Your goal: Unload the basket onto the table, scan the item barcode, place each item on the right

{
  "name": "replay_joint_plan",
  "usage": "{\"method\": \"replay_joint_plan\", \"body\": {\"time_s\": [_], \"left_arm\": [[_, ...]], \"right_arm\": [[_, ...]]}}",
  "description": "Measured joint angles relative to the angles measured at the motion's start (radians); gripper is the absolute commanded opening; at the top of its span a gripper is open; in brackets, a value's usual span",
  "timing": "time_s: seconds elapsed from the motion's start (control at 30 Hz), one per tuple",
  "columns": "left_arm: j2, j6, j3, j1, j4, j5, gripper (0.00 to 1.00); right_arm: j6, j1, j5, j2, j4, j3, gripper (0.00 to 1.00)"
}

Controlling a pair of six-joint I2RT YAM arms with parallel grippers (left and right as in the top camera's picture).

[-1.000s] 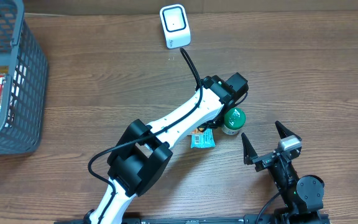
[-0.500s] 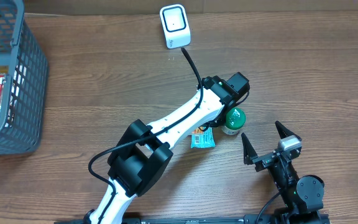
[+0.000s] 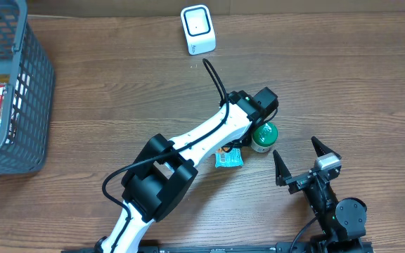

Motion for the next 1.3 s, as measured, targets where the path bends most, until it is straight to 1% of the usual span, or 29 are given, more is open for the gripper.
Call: {"method": "replay_joint_plan", "body": {"time_s": [0.03,0.2,0.3,0.4,0.53,0.7,0.8,0.97,1.07,1.17,1.3], "left_arm": [[0.000,0.001,-0.002,0.000,0.000,-0.003,0.04],[0.000,0.000,-0.002,0.000,-0.003,-0.007,0.04],[0.000,0.000,0.000,0.005,-0.036,-0.005,0.04],[0.000,0.000,0.006,0.023,-0.079,-0.001,0.04],[-0.021,0.021,0.015,0.064,-0.081,0.029,0.04],[-0.131,0.101,0.019,0.147,-0.071,0.127,0.04],[-0.220,0.203,0.029,0.225,-0.040,0.266,0.04],[-0.252,0.331,0.037,0.325,0.112,0.548,0.04],[-0.247,0.354,0.029,0.336,0.238,0.657,0.04],[-0.246,0.343,-0.006,0.330,0.354,0.725,0.04],[-0.246,0.275,-0.129,0.320,0.523,0.785,0.04]], "right_arm": [[0.000,0.000,0.000,0.000,0.000,0.000,1.00],[0.000,0.000,0.000,0.000,0.000,0.000,1.00],[0.000,0.000,0.000,0.000,0.000,0.000,1.00],[0.000,0.000,0.000,0.000,0.000,0.000,1.00],[-0.001,0.000,0.000,0.000,0.000,0.000,1.00],[-0.001,0.000,0.000,0.000,0.000,0.000,1.00],[0.000,0.000,0.000,0.000,0.000,0.000,1.00],[0.000,0.000,0.000,0.000,0.000,0.000,1.00],[-0.001,0.000,0.000,0.000,0.000,0.000,1.00],[0.000,0.000,0.000,0.000,0.000,0.000,1.00],[0.000,0.000,0.000,0.000,0.000,0.000,1.00]]}}
